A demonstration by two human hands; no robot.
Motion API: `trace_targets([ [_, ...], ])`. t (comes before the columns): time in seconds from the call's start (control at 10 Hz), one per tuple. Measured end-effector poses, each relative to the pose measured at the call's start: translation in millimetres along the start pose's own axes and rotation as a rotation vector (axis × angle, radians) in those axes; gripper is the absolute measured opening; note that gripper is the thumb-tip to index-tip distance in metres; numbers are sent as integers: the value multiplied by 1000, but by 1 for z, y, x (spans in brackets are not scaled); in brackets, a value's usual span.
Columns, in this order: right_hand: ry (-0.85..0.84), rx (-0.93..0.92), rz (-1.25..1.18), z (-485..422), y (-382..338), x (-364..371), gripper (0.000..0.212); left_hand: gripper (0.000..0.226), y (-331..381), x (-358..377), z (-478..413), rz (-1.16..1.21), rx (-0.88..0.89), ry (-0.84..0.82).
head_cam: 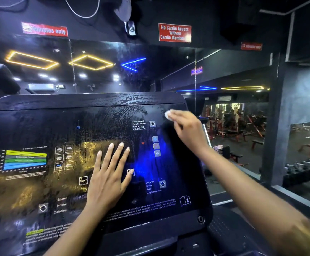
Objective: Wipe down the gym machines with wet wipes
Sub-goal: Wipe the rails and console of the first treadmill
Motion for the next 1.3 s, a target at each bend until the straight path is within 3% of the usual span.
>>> trace_targets([
  [0.1, -60, 152, 12, -49, 18, 29, 33, 67, 0, -1, 0, 4, 4, -8],
  [0.5, -123, -292, -58, 105, -51, 16, 29, 66, 0, 2, -1, -13, 1, -41],
  [0.6, 28, -173, -64, 47, -23, 11, 30, 67, 0, 1, 0, -4, -2, -36],
  [0.8, 56, 31, -17, -41, -2, 34, 31, 67, 1, 1, 1, -7, -6, -36],
  [1.0, -17, -163, -47, 0, -48, 49, 33, 66, 1, 1, 0, -19, -1, -27],
  [1.2, -207, -350, -135, 109, -72, 35, 31, 66, 1, -3, -1, -17, 1, 12],
  [1.3, -121, -292, -162, 74, -62, 27, 29, 66, 2, -3, 0, -24, 1, 18],
])
Point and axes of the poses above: each hand's wrist, its own z-axis away from the middle knuckle, its own x-axis out of the palm, y = z × x, the point moved 10 cm from there along -z, towards the middle knuckle, and after that the axes turned 5 degrees about x, right-handed, at the moved point
